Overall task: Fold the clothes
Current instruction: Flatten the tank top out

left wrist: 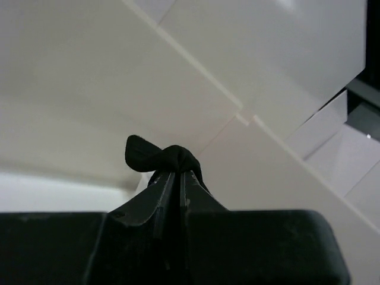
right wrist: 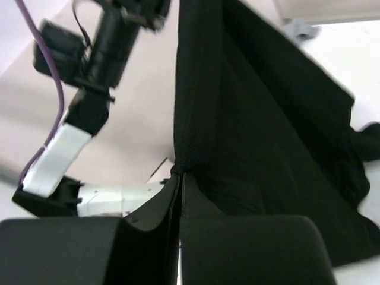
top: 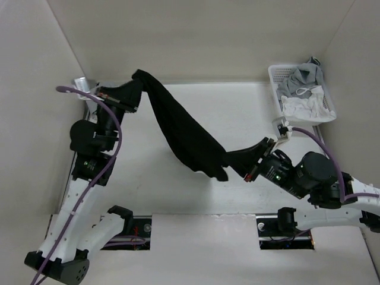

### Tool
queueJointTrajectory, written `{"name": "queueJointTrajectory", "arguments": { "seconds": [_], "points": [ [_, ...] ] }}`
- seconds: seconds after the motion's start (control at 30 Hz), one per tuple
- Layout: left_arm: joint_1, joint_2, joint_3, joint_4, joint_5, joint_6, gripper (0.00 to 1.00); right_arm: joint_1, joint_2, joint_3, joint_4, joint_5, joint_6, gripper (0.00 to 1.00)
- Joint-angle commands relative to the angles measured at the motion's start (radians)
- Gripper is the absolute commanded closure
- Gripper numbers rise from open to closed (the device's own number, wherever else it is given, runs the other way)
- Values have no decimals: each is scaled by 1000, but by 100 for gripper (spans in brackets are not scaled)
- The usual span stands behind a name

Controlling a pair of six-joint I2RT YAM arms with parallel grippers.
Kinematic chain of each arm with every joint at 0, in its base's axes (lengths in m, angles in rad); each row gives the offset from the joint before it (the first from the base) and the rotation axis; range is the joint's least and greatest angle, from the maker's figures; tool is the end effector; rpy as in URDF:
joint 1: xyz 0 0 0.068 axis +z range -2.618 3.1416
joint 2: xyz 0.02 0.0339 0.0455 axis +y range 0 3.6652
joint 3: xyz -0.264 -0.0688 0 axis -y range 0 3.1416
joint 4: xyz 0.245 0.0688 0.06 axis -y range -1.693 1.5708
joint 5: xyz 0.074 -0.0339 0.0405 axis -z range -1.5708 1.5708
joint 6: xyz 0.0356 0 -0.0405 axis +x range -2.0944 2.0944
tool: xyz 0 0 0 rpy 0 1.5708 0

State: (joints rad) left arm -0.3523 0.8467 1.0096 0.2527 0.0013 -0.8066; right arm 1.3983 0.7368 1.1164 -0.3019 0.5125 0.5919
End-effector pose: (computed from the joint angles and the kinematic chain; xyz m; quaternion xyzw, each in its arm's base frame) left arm 0.1665 -0.0613 0.4545 -0.1224 0.5321 -0.4590 0.7008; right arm 0.0403 0.1295 0.4456 -0.0866 0.6773 0.5019 0.5310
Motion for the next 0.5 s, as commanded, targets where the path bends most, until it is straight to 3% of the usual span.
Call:
{"name": "queueJointTrajectory", "arguments": {
  "seconds": [0.0, 0.17, 0.3, 0.47],
  "points": [
    [48, -2, 182, -36, -29, 53, 99, 72, 99, 132, 39, -40, -136, 100],
    [72, 120, 363, -81, -21, 69, 99, 84, 115, 157, 115, 33, -217, 100],
    [75, 227, 411, -85, -32, 116, 99, -56, 67, 70, 191, 149, -276, 100],
    [66, 524, 550, -127, 95, 181, 97, -242, 79, -79, 171, -112, -48, 100]
  ]
}}
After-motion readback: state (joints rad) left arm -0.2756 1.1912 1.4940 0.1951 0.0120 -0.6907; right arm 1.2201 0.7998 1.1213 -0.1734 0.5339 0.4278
